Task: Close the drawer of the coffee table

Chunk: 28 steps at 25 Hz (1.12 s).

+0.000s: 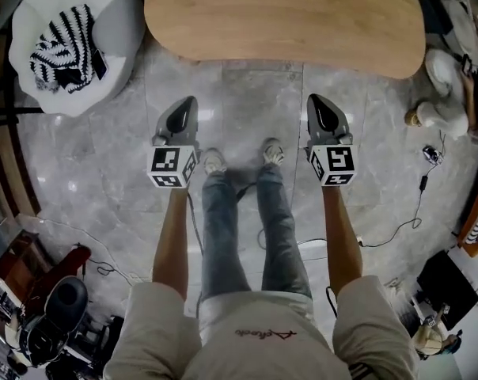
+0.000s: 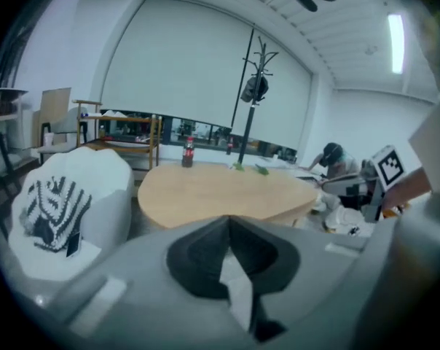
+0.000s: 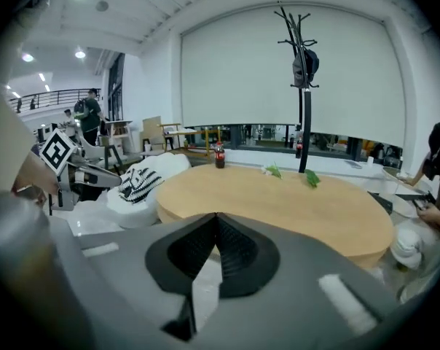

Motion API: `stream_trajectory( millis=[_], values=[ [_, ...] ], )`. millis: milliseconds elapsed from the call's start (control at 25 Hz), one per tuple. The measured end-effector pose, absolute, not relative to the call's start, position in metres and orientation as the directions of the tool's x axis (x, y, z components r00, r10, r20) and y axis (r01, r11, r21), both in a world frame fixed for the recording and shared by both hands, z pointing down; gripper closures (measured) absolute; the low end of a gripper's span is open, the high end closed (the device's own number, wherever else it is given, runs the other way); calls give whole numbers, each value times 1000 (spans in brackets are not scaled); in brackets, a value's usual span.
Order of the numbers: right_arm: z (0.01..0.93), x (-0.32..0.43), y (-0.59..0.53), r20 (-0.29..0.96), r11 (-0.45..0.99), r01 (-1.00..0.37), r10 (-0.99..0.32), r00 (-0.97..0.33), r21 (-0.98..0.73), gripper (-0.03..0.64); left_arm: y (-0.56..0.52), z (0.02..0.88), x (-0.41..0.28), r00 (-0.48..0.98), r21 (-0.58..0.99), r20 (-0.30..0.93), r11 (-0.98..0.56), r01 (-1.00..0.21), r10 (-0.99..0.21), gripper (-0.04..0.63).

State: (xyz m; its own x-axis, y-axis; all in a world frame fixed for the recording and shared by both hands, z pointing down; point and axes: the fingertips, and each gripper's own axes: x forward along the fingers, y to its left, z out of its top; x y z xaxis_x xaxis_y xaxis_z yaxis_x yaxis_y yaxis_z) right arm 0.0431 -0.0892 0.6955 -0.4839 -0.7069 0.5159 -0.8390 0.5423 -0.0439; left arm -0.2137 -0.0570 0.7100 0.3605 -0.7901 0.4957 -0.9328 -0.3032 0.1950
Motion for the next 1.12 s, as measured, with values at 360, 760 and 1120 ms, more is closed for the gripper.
stream_trajectory(
  millis=[360,760,1120],
  values=[
    [520,40,-73,392,547,-833,-751,-531,-80,612,-33,524,-167,478,178,383,-445,-878,-790,594],
    [370,35,-41,319,574,-816,-762,-563,-69,612,-12,370,-163,471,95,325,-467,-879,-820,594],
    [291,28,0,254,568,-821,-786,-563,-60,612,13,287,-166,473,58,287,-478,-877,-833,594]
  ],
)
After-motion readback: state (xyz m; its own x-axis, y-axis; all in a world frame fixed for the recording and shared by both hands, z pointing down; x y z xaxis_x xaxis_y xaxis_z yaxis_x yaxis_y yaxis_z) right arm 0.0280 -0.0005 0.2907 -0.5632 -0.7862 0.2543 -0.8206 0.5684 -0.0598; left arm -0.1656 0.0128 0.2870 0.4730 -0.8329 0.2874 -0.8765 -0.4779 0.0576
